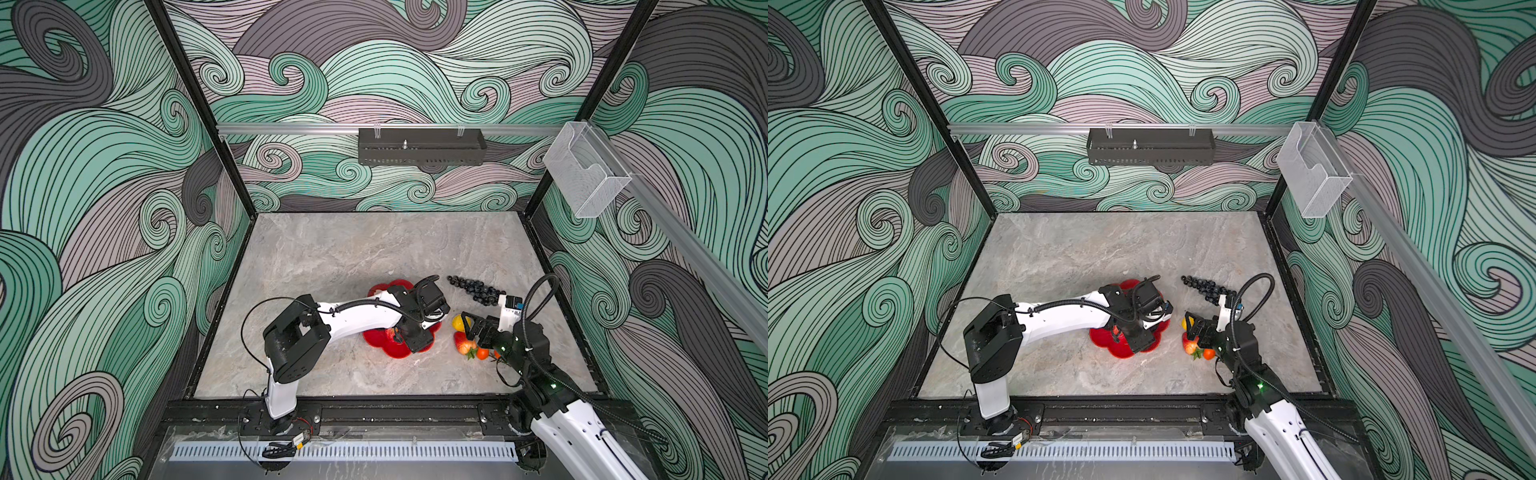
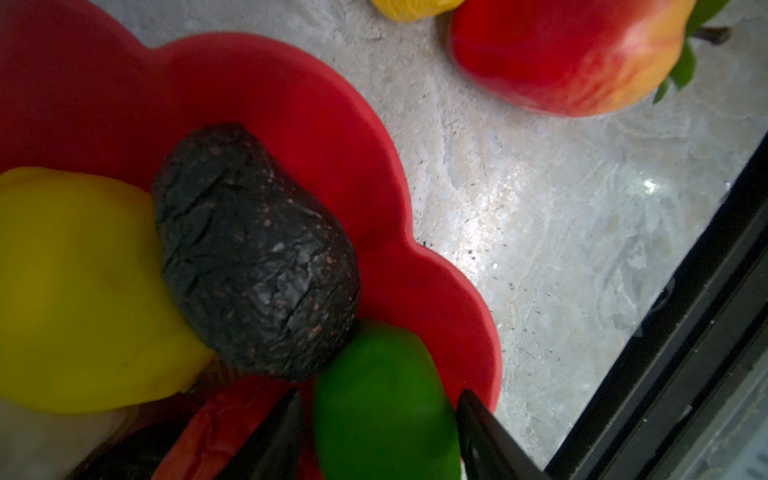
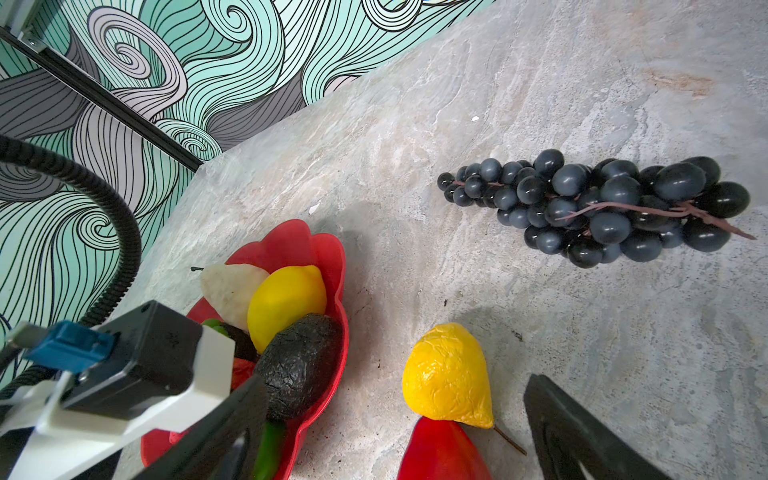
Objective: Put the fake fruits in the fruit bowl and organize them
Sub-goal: 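Lower the lime into the bowl with the left gripper while the right withdraws, then open the left gripper to release the lime beside the avocado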
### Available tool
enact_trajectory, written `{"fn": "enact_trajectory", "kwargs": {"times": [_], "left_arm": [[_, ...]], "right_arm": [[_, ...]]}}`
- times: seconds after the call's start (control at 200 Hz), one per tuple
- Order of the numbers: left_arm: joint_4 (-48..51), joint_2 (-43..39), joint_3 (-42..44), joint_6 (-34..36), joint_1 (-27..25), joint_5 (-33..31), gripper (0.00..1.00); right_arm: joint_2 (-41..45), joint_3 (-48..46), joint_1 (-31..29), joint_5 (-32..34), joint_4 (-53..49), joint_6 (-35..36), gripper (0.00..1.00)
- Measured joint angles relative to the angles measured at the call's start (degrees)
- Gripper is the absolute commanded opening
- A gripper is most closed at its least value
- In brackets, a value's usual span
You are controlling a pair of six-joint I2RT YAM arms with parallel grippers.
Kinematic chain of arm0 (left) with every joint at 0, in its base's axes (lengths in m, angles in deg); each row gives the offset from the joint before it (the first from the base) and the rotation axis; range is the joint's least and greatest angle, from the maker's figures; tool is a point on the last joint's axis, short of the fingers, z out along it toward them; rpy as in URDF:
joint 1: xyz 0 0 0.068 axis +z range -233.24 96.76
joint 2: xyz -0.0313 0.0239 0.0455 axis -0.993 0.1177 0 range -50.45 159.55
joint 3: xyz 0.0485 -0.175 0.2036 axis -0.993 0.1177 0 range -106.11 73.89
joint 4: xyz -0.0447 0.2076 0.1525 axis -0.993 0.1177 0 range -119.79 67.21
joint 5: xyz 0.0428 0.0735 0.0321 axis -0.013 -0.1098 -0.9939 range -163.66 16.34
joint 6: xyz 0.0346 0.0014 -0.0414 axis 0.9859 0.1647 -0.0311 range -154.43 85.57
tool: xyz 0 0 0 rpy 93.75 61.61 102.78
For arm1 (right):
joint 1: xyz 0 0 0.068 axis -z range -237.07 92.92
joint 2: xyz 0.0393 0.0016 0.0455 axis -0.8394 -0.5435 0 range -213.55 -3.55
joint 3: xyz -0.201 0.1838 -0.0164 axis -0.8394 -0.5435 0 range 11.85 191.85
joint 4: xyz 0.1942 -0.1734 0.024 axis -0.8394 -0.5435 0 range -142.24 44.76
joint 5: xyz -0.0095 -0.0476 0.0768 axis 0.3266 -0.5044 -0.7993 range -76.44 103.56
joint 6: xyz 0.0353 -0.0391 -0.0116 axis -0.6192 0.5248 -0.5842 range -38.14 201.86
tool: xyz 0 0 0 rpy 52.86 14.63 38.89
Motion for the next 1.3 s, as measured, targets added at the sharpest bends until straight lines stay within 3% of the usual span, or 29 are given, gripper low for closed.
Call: {"fn": "enact_trajectory", "kwargs": {"times": [0.325,0.705,1.301], "left_arm": [[-4.1,-9.6,5.1,-1.9,0.0,-0.6,0.6],[-7.3,-21.8,15.7,-6.2,0.0,-1.5,0.46],[-7.8,-14.3,13.7,-7.0,0.0,-1.9,0.3]], "right_arm": [[-2.5,0.4,0.0,0.9,-1.8,-0.6,0.97],[-5.7,3.7,0.0,1.0,-4.3,-1.4,0.97],[-4.5,3.7,0.0,0.9,-5.6,-1.6,0.97]]}}
